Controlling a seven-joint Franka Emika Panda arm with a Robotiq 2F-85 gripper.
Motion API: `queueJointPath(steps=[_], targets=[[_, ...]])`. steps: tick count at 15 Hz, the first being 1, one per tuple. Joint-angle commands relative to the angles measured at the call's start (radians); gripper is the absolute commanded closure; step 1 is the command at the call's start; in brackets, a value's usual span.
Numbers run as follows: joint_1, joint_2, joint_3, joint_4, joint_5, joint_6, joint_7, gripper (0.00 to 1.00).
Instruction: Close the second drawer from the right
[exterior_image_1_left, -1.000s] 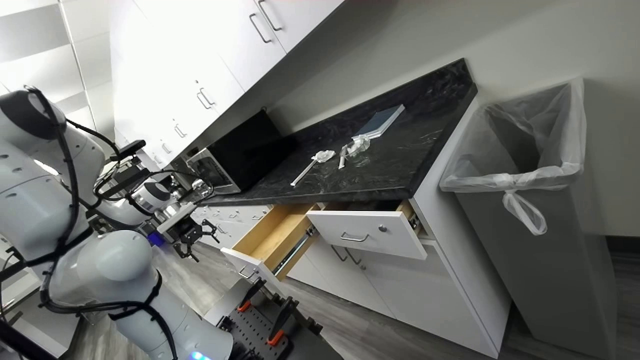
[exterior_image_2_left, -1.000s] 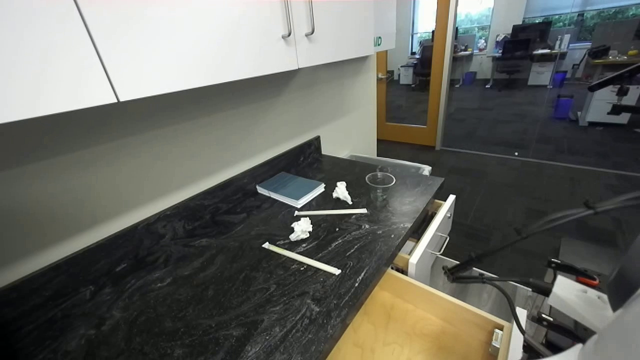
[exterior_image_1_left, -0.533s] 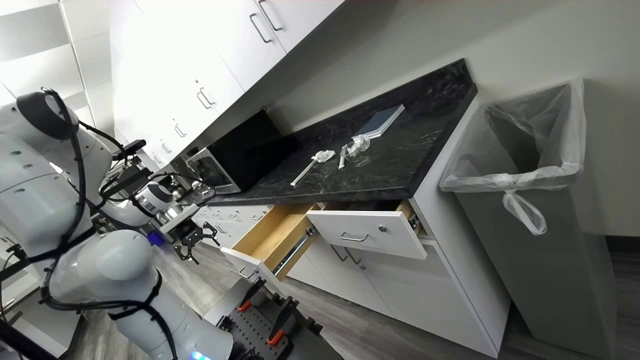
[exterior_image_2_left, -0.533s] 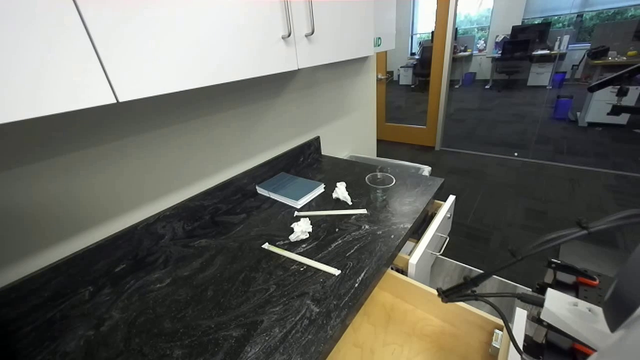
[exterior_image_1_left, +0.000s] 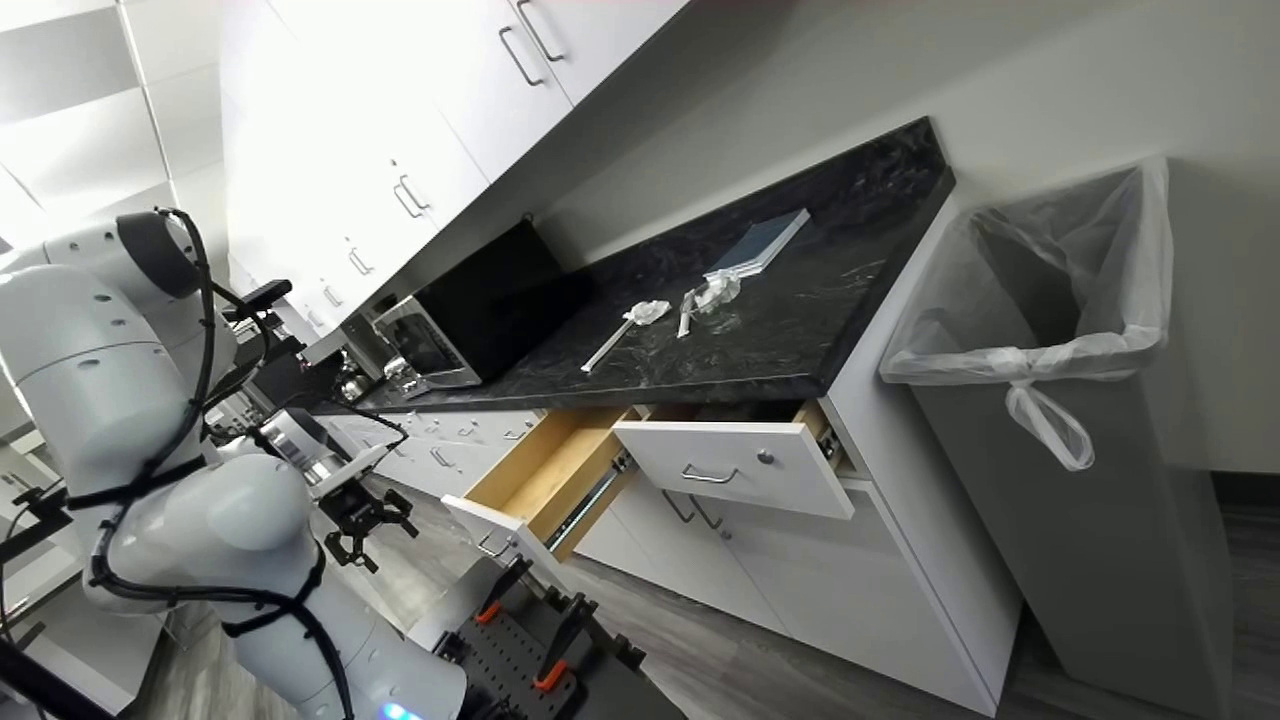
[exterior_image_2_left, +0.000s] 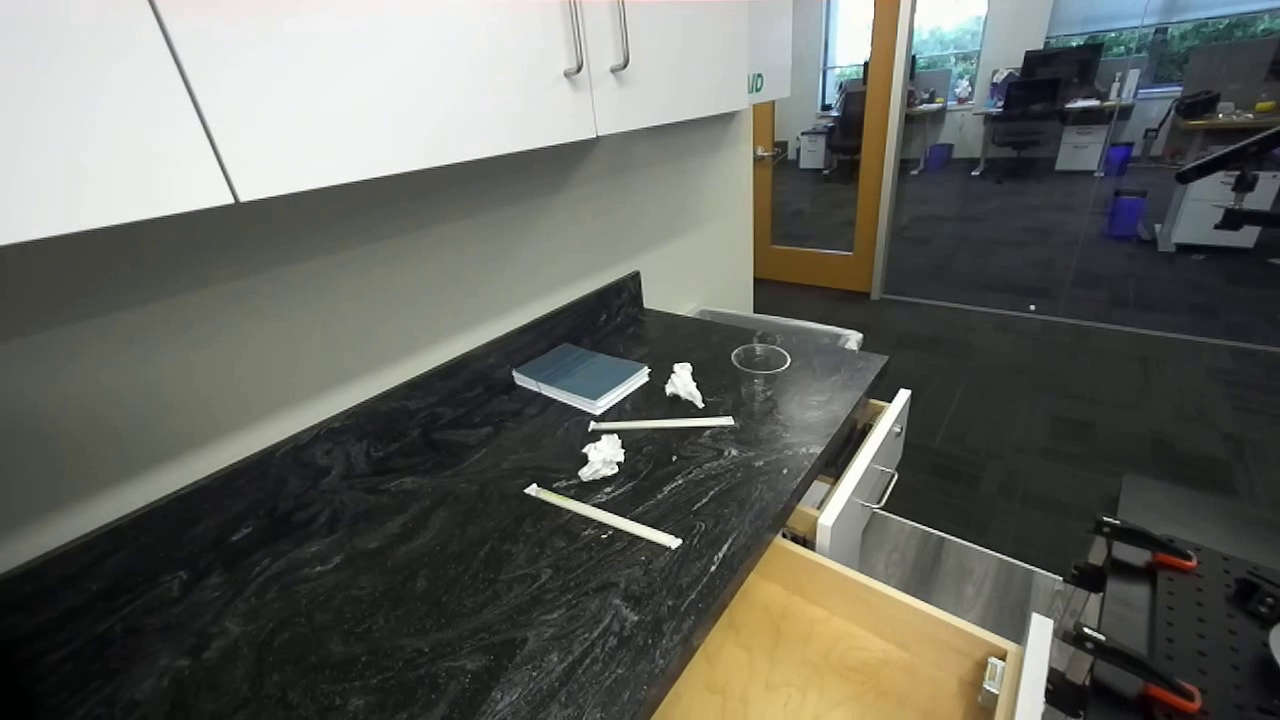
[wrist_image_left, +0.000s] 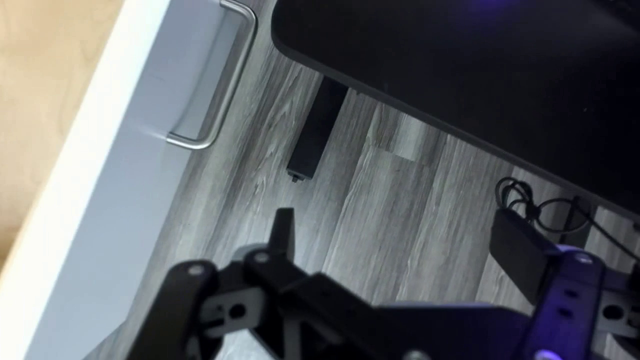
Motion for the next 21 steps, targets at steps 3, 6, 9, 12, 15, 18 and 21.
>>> queueJointPath(steps=[3, 6, 9, 12, 15, 18, 21], targets=[[-0.003, 0.021, 0.001, 0.012, -0.012, -0.032, -0.038, 0.0], [-0.007, 0.041, 0.009, 0.012, -0.085, -0.012, -0.179, 0.0], [0.004, 0.055, 0.016, 0.015, -0.154, -0.011, -0.284, 0.0], [0.026, 0.069, 0.034, 0.02, -0.205, -0.037, -0.378, 0.0], [0.034, 0.069, 0.027, 0.014, -0.206, -0.029, -0.393, 0.0], [0.049, 0.071, 0.03, 0.014, -0.22, -0.03, -0.429, 0.0], [0.044, 0.066, 0.032, 0.0, -0.266, -0.01, -0.488, 0.0]])
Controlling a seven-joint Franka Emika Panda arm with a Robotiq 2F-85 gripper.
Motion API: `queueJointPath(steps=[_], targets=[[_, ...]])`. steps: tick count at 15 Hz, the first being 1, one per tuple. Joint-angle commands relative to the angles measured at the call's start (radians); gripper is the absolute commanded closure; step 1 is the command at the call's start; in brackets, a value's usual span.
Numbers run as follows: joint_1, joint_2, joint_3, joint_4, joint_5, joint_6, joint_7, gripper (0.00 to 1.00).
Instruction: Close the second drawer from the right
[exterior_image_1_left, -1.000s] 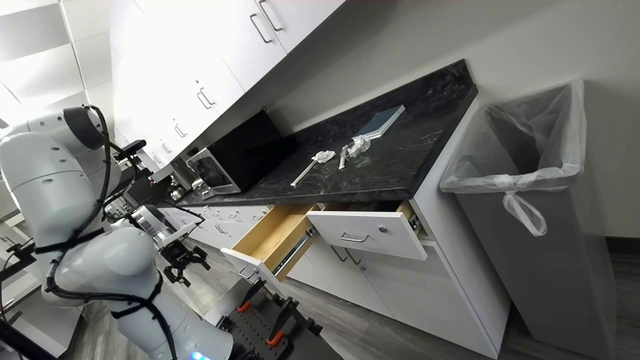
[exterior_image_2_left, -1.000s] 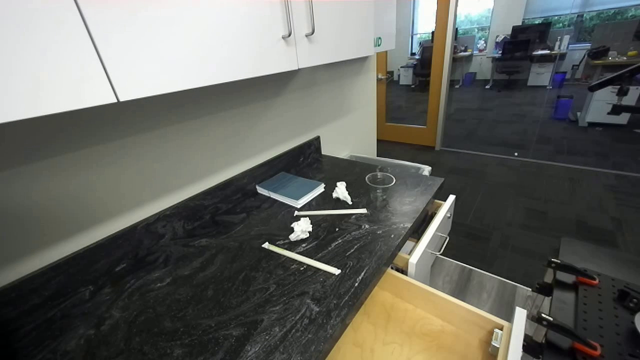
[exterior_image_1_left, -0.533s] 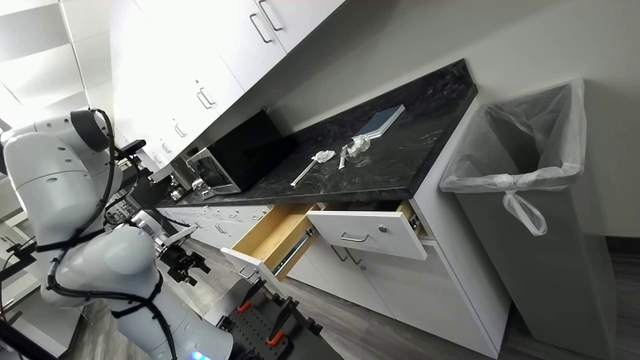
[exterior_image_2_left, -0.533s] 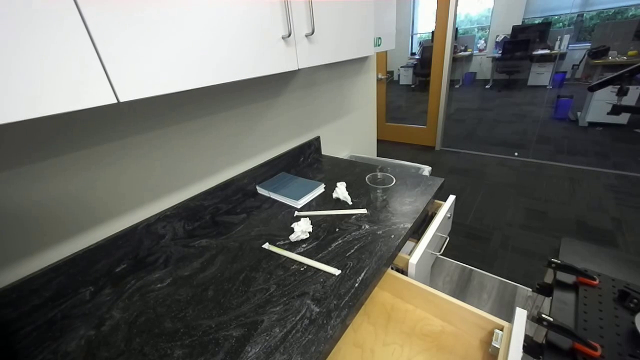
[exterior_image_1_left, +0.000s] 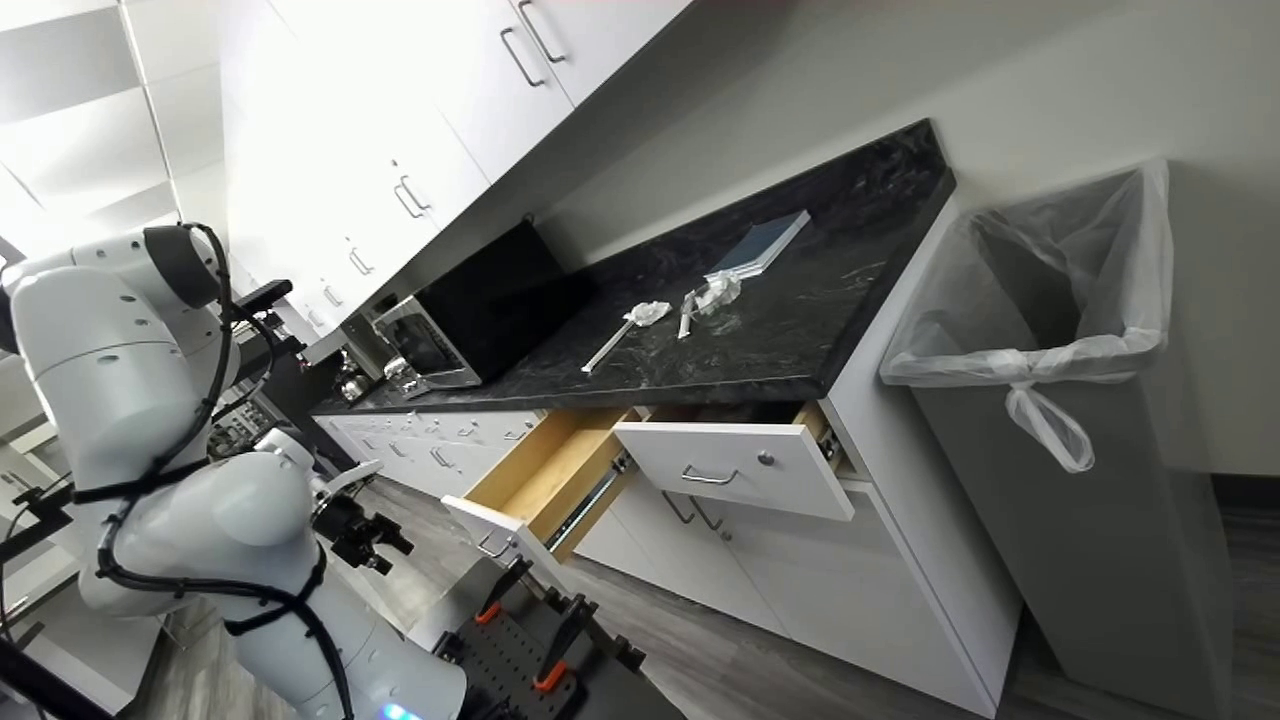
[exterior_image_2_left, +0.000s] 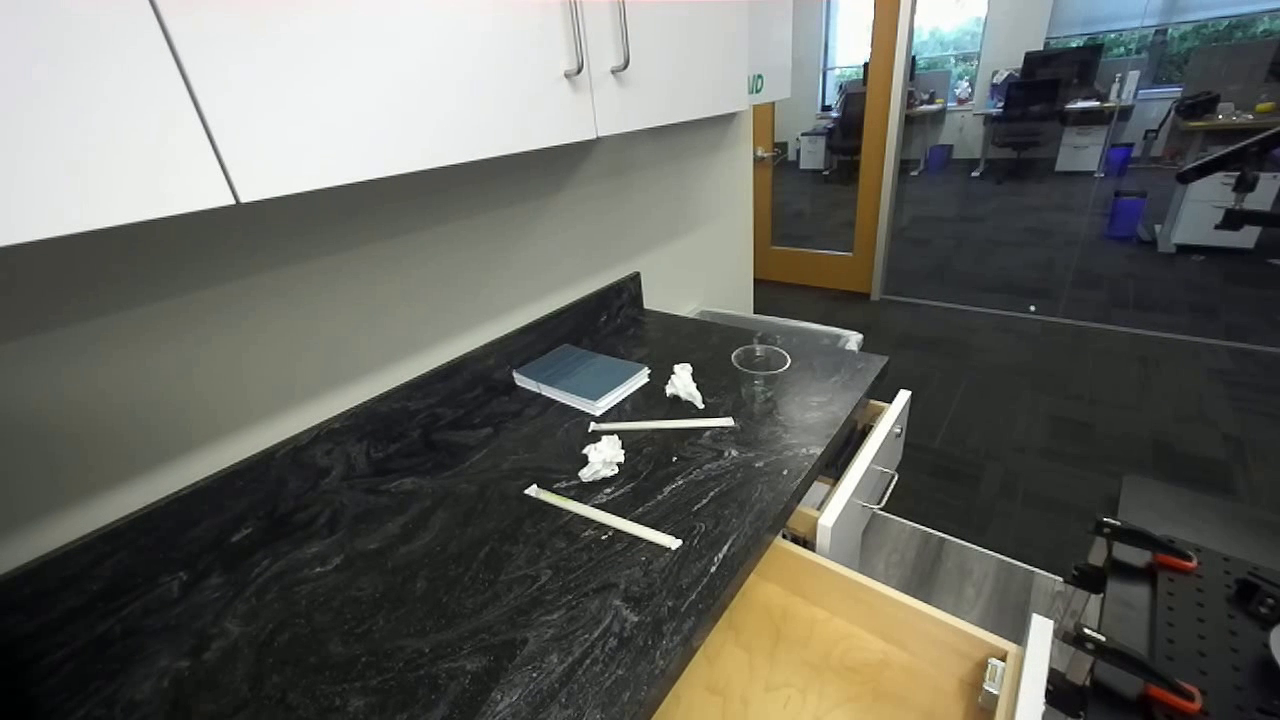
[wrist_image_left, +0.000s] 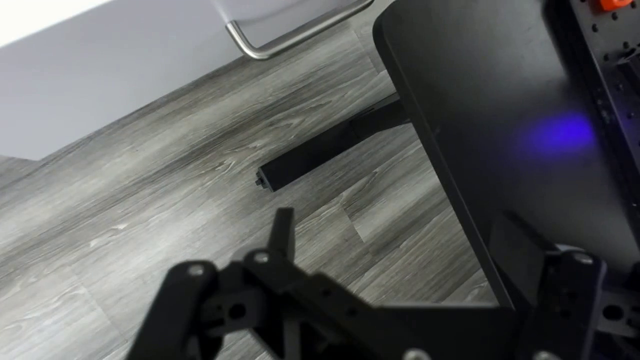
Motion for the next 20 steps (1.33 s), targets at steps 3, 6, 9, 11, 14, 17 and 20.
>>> queueJointPath(steps=[3, 6, 9, 11, 14, 17, 20], targets=[[-0.027, -0.031, -0.015, -0.048, -0.155, 0.066, -0.198, 0.0], [-0.029, -0.017, -0.046, -0.053, -0.298, 0.043, -0.289, 0.0], [-0.021, 0.006, -0.039, -0.029, -0.246, 0.025, -0.239, 0.0], [-0.017, 0.007, -0.037, -0.028, -0.245, 0.025, -0.238, 0.0], [-0.037, -0.027, -0.047, -0.077, -0.378, 0.207, -0.227, 0.28], [-0.057, -0.045, -0.063, -0.112, -0.533, 0.375, -0.216, 0.51], [-0.052, -0.048, -0.09, -0.119, -0.669, 0.405, -0.198, 0.73]])
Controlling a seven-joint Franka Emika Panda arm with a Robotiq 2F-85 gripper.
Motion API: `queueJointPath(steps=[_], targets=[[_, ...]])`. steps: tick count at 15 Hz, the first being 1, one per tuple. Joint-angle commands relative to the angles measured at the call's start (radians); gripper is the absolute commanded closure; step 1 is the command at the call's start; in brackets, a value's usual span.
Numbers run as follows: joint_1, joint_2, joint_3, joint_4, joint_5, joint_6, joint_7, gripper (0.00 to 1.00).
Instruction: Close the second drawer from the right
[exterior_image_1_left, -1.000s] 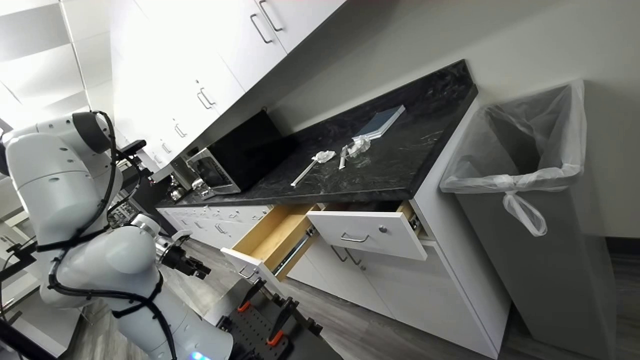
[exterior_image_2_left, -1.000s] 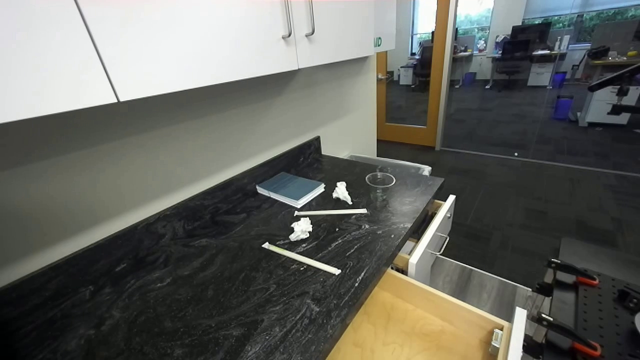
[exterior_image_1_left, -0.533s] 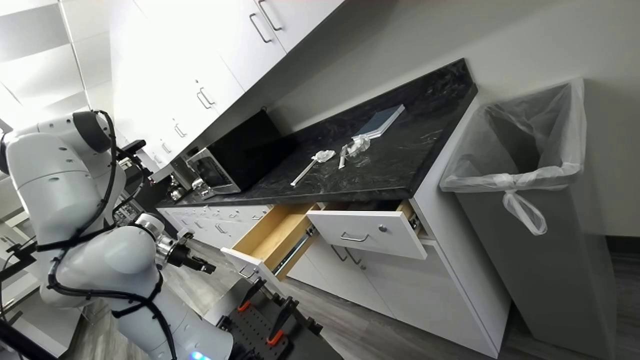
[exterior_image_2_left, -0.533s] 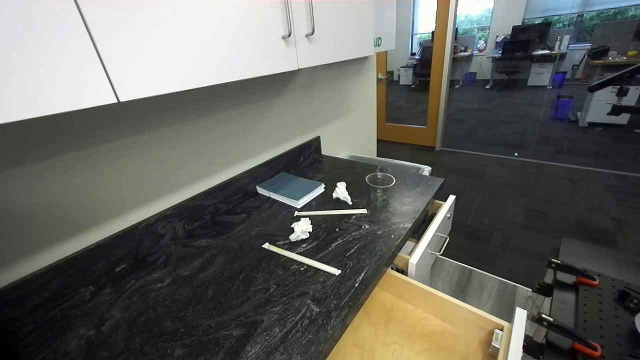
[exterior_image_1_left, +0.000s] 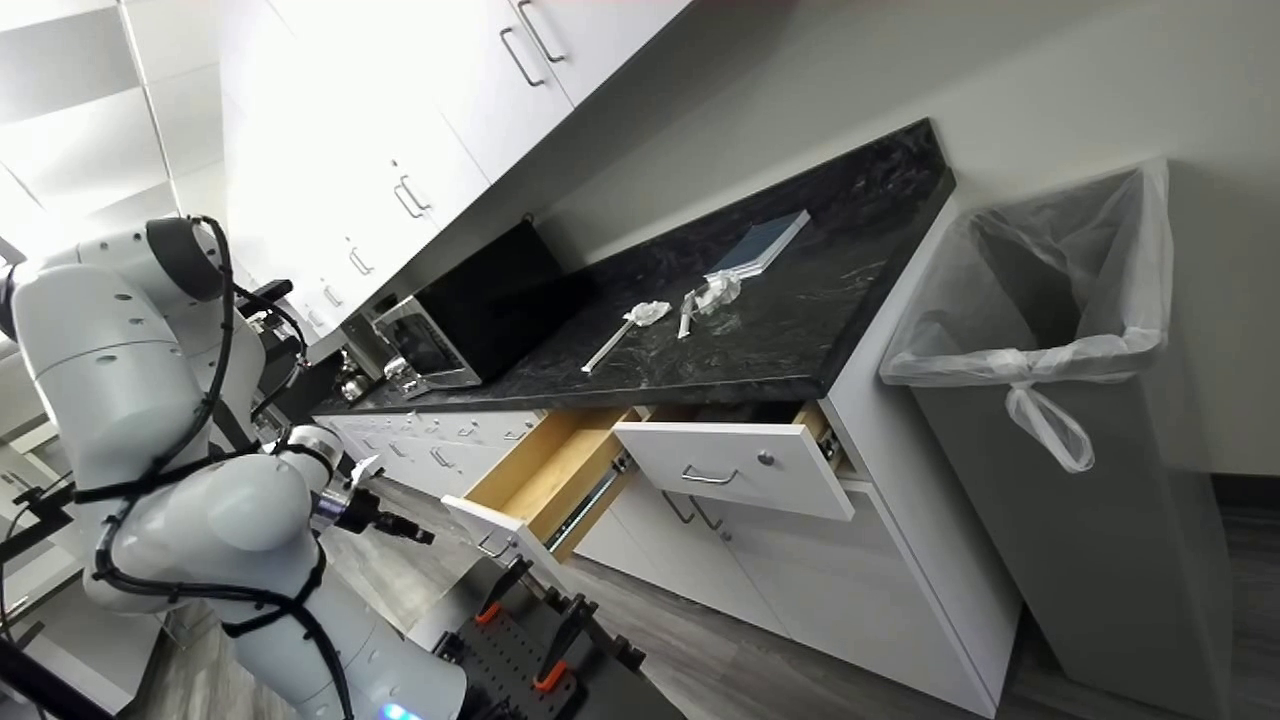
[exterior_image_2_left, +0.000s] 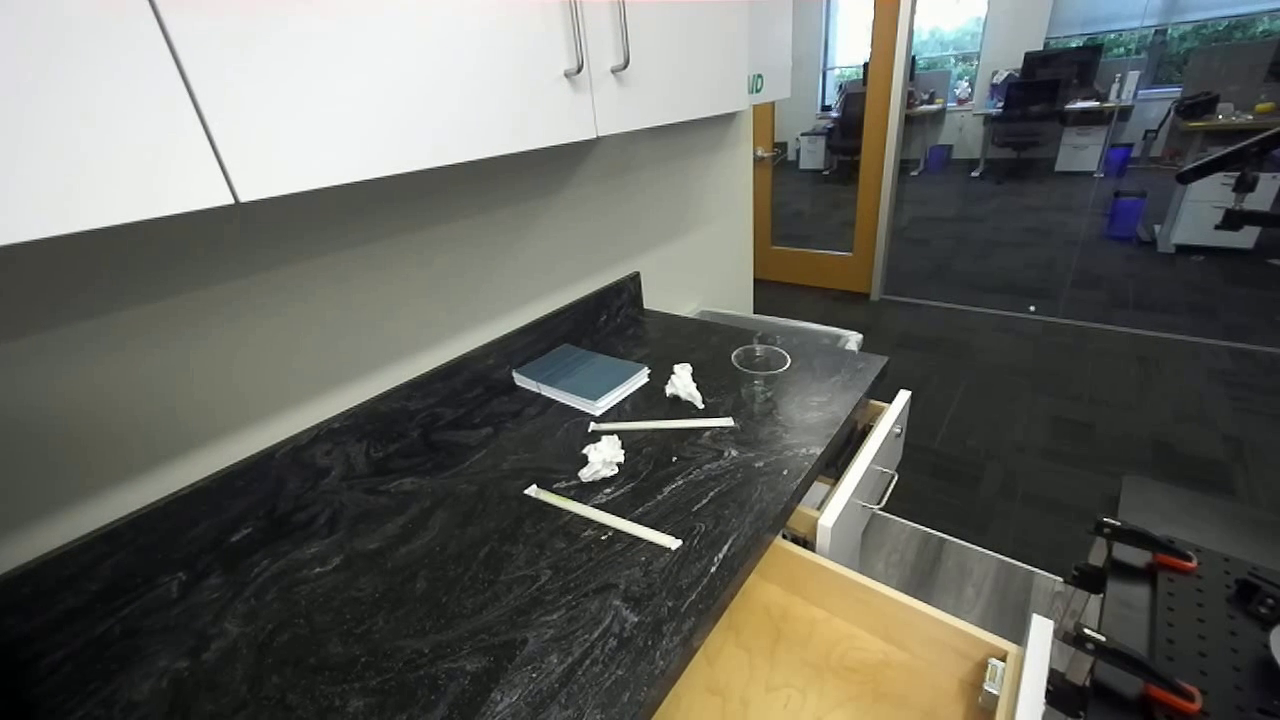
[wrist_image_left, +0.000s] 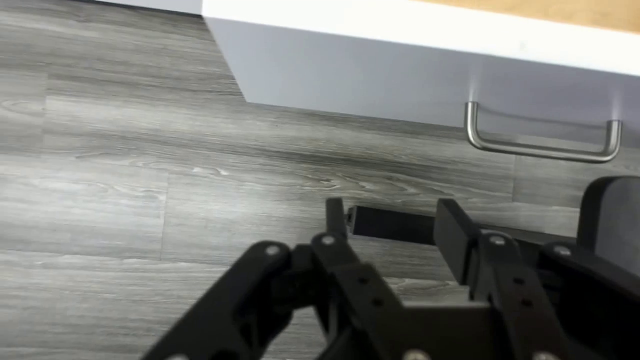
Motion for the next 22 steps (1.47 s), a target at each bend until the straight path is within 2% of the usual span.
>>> queueJointPath(steps=[1, 2, 4, 5, 6, 8, 16, 22], targets=[[0.002, -0.045, -0.023, -0.034, -0.114, -0.001, 0.041, 0.81], [-0.005, -0.003, -0.01, -0.008, -0.069, 0.004, 0.009, 0.63], [-0.005, -0.003, -0.016, -0.01, -0.09, 0.003, 0.012, 0.78], [-0.005, -0.004, -0.016, -0.01, -0.092, 0.003, 0.012, 0.81], [-0.005, -0.004, -0.016, -0.011, -0.092, 0.003, 0.012, 0.93], [0.016, -0.021, -0.036, -0.015, -0.166, -0.039, 0.049, 0.99], [-0.001, -0.024, -0.114, -0.033, -0.508, -0.068, 0.173, 0.96], [-0.045, -0.041, -0.17, -0.021, -0.666, -0.083, 0.231, 0.95]])
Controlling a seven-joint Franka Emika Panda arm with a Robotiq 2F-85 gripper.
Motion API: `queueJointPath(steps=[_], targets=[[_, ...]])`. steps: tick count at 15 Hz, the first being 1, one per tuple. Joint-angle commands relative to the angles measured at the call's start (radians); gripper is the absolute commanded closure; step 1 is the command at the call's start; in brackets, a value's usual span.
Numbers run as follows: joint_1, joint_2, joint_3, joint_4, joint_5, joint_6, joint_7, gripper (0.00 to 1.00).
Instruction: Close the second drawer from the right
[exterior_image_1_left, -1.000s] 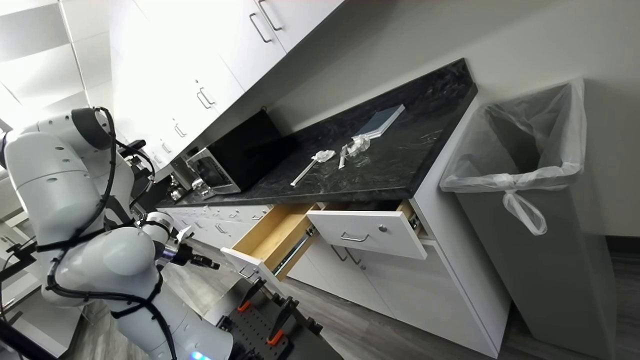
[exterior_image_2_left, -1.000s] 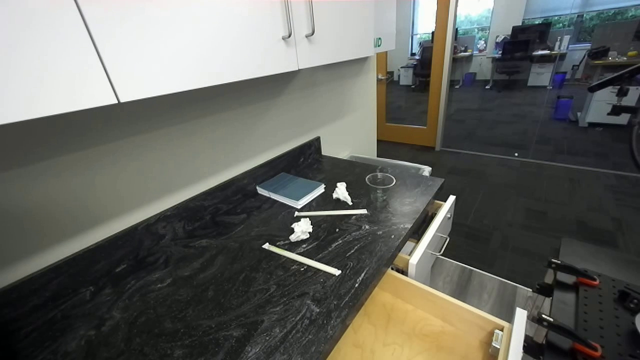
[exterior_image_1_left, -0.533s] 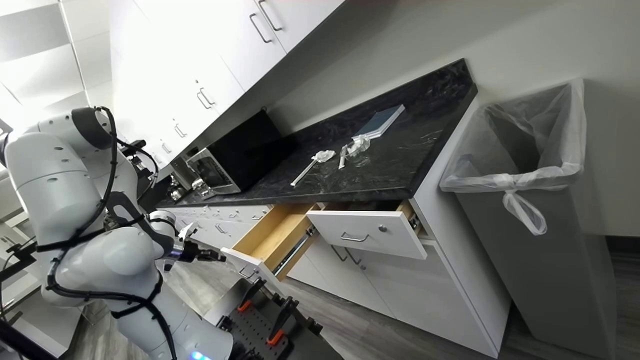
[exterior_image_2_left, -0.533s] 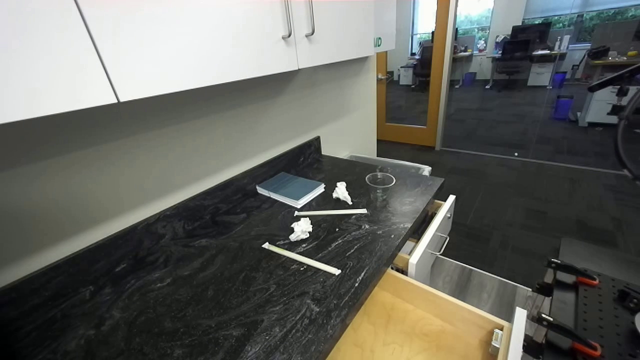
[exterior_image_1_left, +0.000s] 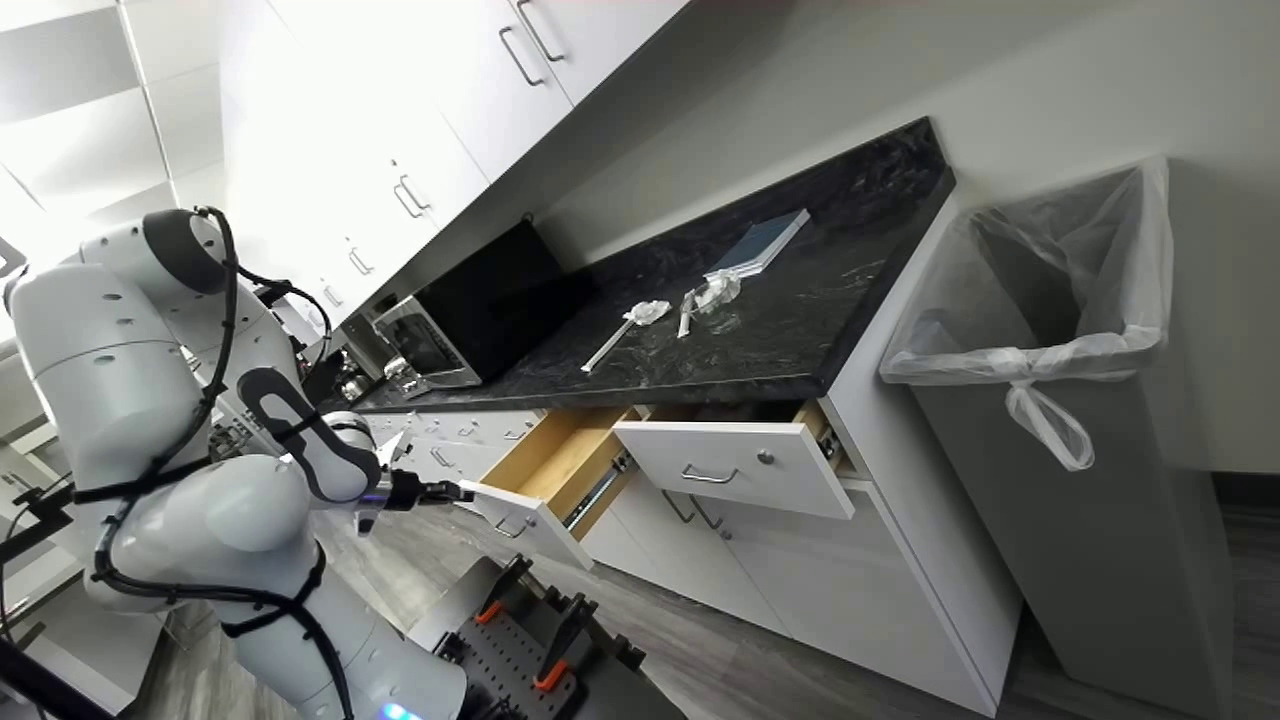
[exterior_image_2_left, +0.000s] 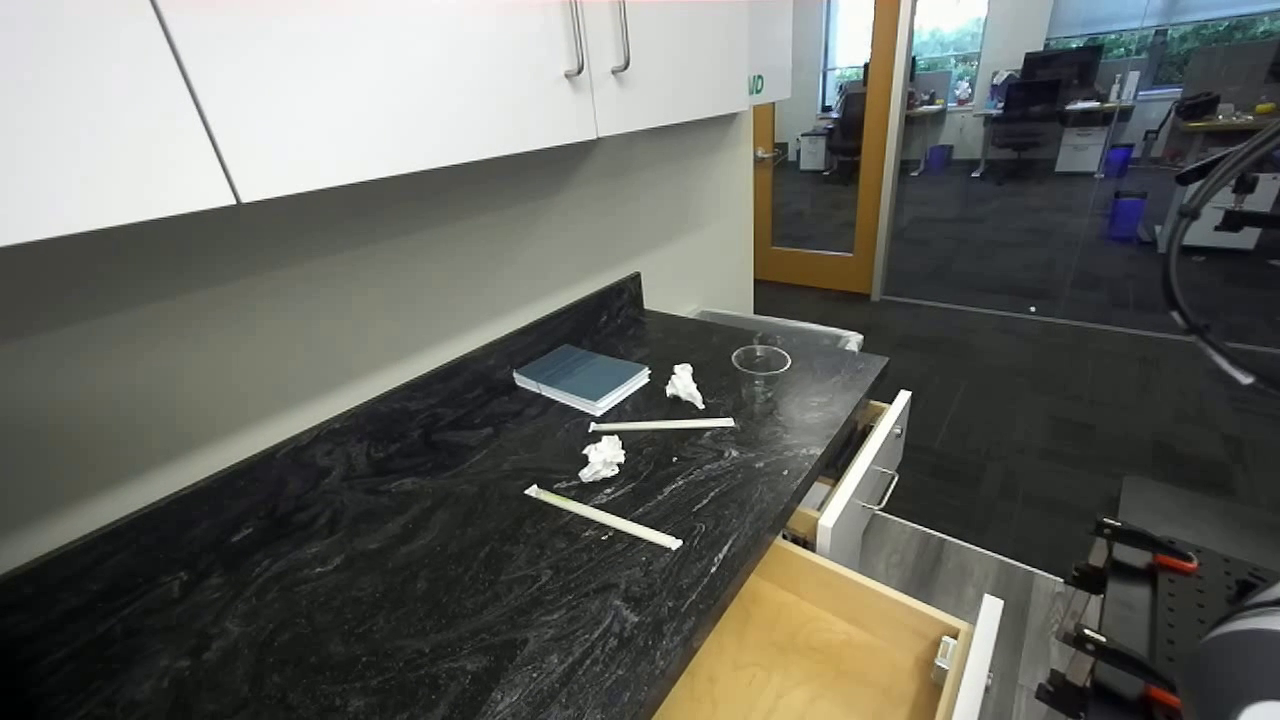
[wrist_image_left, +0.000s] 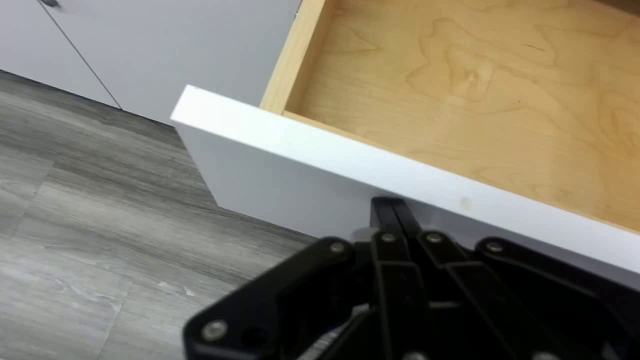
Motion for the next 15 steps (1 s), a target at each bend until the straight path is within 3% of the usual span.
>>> queueJointPath(steps=[1, 7, 8, 15], targets=[[-0.049, -0.033, -0.037, 0.007, -0.074, -0.031, 0.015, 0.95], [-0.14, 0.041, -0.092, 0.093, -0.095, -0.016, -0.066, 0.95], [-0.123, 0.008, -0.052, 0.054, -0.081, -0.008, -0.033, 0.96], [-0.134, 0.017, -0.042, 0.059, -0.08, -0.006, -0.042, 0.96]])
